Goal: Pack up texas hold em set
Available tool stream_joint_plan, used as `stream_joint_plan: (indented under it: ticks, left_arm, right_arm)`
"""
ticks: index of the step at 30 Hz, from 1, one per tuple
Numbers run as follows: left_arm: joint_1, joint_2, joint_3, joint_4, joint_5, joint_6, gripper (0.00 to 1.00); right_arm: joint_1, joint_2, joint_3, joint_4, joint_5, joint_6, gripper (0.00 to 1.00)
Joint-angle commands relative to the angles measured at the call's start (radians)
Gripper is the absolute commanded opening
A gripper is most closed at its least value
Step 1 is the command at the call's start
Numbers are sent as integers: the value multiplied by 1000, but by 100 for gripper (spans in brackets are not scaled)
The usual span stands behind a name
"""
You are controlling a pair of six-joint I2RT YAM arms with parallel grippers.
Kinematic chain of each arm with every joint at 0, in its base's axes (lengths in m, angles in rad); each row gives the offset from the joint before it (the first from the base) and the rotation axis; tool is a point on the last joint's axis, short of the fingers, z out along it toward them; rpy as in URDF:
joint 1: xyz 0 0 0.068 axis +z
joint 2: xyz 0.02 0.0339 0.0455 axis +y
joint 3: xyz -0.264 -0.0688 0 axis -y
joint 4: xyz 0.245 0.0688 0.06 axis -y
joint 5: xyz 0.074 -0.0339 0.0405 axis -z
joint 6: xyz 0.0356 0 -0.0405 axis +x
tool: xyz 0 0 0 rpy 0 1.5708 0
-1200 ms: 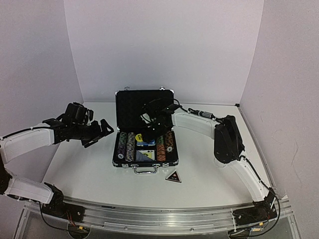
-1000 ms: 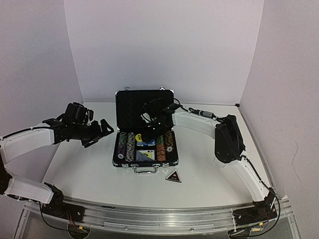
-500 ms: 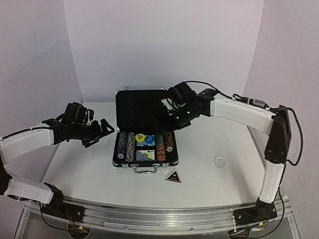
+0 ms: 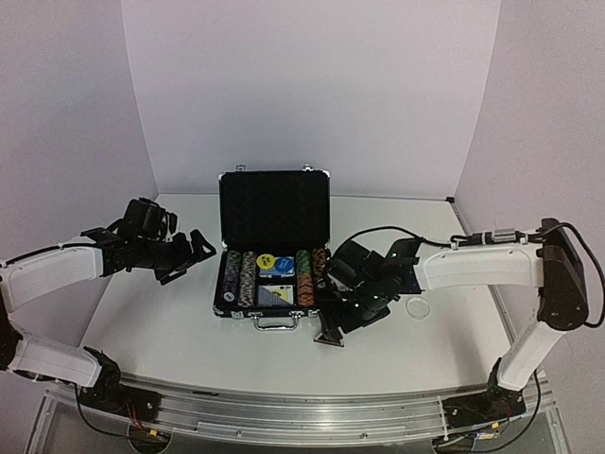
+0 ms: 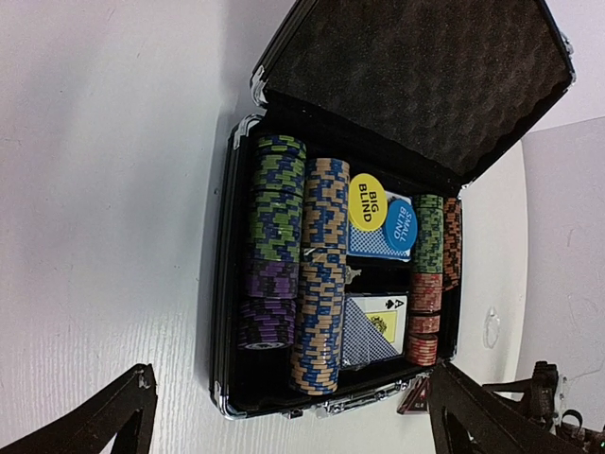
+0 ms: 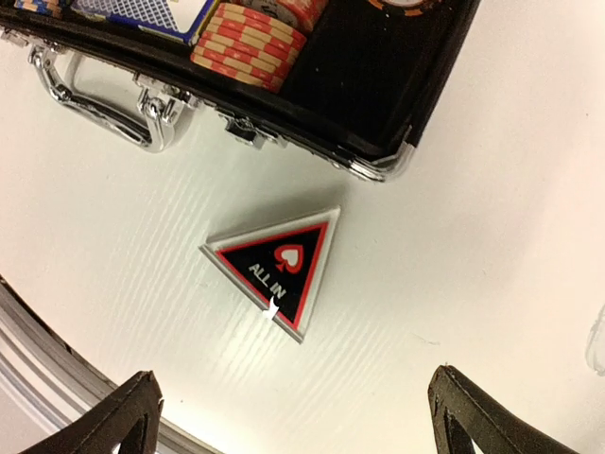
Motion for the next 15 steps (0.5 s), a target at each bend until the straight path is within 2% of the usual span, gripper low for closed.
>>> stream_joint_plan:
  ticks: [1,9,15]
  left_arm:
    - [4,11,-10,32,18,4,100]
    - [4,40,-8,50,58,17,100]
    - [4,12,-23,36,57,25,100]
  right_arm:
    - [34,103,30,104,89,103,95]
    - [49,223,79,112,209,205,95]
    - [64,290,121,125,156,211,92]
